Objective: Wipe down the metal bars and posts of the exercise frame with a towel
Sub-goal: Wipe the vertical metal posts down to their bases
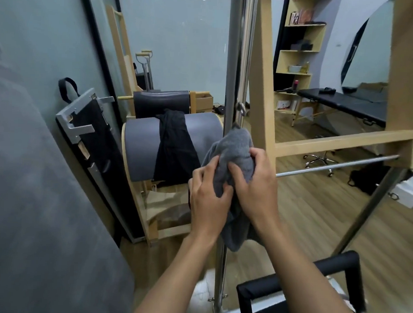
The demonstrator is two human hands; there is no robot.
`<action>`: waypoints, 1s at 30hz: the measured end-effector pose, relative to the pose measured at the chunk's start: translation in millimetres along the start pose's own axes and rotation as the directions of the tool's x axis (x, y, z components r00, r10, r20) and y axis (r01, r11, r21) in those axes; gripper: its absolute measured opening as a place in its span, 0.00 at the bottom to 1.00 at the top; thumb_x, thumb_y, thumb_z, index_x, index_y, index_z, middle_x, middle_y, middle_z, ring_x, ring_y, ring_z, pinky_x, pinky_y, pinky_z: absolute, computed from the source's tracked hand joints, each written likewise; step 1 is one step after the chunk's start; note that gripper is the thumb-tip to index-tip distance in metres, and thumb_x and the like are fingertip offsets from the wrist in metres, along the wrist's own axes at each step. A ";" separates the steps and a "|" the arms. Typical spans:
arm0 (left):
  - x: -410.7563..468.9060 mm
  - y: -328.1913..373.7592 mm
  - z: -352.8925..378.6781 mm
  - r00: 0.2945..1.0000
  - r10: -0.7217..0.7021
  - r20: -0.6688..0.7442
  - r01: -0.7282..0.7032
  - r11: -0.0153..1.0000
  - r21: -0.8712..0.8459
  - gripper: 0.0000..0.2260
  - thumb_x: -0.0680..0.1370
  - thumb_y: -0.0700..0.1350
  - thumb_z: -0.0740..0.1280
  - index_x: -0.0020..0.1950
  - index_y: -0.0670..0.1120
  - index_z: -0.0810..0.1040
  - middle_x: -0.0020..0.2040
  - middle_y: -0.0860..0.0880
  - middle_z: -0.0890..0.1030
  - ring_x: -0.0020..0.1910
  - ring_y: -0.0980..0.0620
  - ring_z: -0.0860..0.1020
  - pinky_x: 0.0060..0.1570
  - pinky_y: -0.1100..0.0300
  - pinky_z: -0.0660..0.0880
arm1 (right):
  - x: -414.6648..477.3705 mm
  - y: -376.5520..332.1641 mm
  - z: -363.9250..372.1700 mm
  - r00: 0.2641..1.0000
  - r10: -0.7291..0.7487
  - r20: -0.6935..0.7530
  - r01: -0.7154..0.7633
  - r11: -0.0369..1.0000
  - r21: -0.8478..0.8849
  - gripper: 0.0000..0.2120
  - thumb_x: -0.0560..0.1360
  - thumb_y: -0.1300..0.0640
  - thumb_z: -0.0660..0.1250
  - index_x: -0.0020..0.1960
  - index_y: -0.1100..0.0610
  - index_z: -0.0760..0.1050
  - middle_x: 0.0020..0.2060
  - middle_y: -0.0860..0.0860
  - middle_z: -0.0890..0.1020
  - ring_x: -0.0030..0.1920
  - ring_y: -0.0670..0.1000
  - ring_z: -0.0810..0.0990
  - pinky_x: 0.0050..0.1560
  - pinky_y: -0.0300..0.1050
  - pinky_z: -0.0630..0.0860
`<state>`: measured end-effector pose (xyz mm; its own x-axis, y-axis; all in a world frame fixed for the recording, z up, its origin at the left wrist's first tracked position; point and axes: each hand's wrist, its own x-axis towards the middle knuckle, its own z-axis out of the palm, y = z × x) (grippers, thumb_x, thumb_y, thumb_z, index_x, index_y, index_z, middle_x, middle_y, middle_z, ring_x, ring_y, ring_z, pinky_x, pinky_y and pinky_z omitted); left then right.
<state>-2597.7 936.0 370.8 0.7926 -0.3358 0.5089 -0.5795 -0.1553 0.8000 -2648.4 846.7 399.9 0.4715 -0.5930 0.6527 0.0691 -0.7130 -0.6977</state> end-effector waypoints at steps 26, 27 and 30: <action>15.9 -61.0 -2.4 0.959 0.224 0.172 -0.222 0.975 -0.028 0.27 0.71 0.48 0.62 0.71 0.54 0.67 0.67 0.51 0.72 0.62 0.51 0.69 0.64 0.55 0.70 | -34.5 36.4 41.2 0.975 0.176 -0.133 -0.170 0.984 0.057 0.16 0.80 0.51 0.60 0.67 0.49 0.68 0.58 0.48 0.77 0.59 0.48 0.77 0.58 0.55 0.75; 7.1 -71.2 -1.6 0.961 0.191 0.198 -0.192 0.981 -0.013 0.27 0.71 0.49 0.62 0.71 0.55 0.66 0.67 0.52 0.72 0.63 0.51 0.69 0.64 0.53 0.70 | -46.4 43.6 42.1 0.975 0.200 -0.097 -0.197 0.980 0.038 0.15 0.80 0.51 0.60 0.66 0.49 0.69 0.57 0.48 0.78 0.58 0.47 0.77 0.57 0.53 0.75; -5.9 -85.6 -4.2 0.964 0.152 0.217 -0.151 0.988 -0.018 0.27 0.71 0.49 0.61 0.71 0.57 0.66 0.65 0.53 0.73 0.61 0.52 0.70 0.62 0.53 0.71 | -59.1 44.4 39.7 0.974 0.223 -0.033 -0.223 0.975 -0.002 0.12 0.78 0.53 0.62 0.62 0.49 0.71 0.54 0.47 0.79 0.56 0.47 0.78 0.55 0.38 0.74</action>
<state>-2552.0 955.2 300.6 0.6352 -0.5490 0.5433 -0.6892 -0.0855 0.7195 -2638.3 864.9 318.6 0.4460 -0.7490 0.4899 -0.0393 -0.5632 -0.8254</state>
